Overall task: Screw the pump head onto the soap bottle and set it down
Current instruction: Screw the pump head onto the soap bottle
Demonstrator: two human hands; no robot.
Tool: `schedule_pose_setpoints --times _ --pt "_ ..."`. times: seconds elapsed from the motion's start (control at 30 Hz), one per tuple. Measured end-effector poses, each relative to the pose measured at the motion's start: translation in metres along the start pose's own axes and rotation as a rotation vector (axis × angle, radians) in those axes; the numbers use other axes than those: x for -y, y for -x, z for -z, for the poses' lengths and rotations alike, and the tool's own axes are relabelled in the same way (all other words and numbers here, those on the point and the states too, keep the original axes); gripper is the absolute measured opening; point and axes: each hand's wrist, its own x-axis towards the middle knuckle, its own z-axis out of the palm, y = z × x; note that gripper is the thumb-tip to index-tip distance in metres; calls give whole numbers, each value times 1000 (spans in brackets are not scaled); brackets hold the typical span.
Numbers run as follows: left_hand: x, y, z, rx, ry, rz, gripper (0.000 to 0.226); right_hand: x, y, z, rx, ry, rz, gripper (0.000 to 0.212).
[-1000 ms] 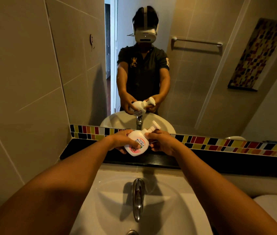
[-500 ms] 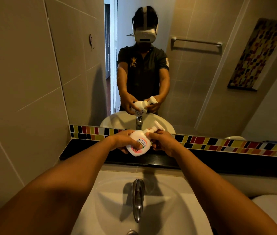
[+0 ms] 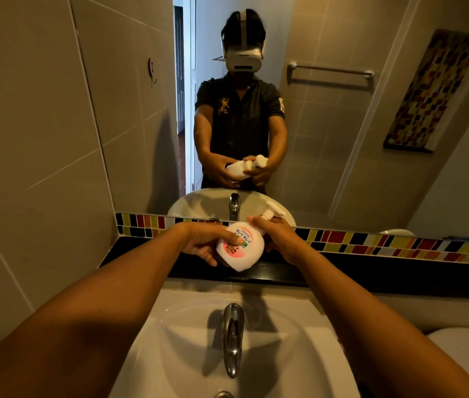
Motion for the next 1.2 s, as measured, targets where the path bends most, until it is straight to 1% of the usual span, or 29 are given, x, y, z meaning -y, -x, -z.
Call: schedule_pose_setpoints --times 0.13,0.3,0.37,0.47,0.53,0.6,0.67,0.7,0.77,0.87,1.0,1.2 --pt "1 -7 -7 -70 -68 -65 49 2 2 -5 -65 38 40 26" --pt "5 -13 -20 -201 -190 -193 47 -3 -1 -8 -168 37 48 30" --pt "5 -17 -24 -242 -224 -232 52 -6 -3 -7 -213 32 63 22" --pt "2 -15 -25 -208 -216 -210 51 -8 -1 -6 -251 29 76 14" --pt "-1 -11 -21 -144 -202 -159 47 -7 2 -6 -228 17 68 17" --pt "-3 -7 -15 -90 -175 -114 45 -5 4 -6 -173 11 77 26" --pt "-3 -6 -12 -66 -152 -95 45 -2 7 -7 -147 27 94 33" --pt "-3 -7 -12 -65 -147 -97 45 -1 6 -7 -151 33 102 32" --pt "-2 -7 -13 -87 -151 -122 43 -1 3 -8 -174 41 103 27" --pt "-1 -9 -18 -149 -179 -185 37 -2 -1 -9 -215 64 84 29" --pt "3 -14 -28 -231 -221 -254 43 -3 -4 -8 -286 93 70 19" --pt "6 -21 -38 -335 -294 -297 58 -4 -1 -10 -370 82 49 16"
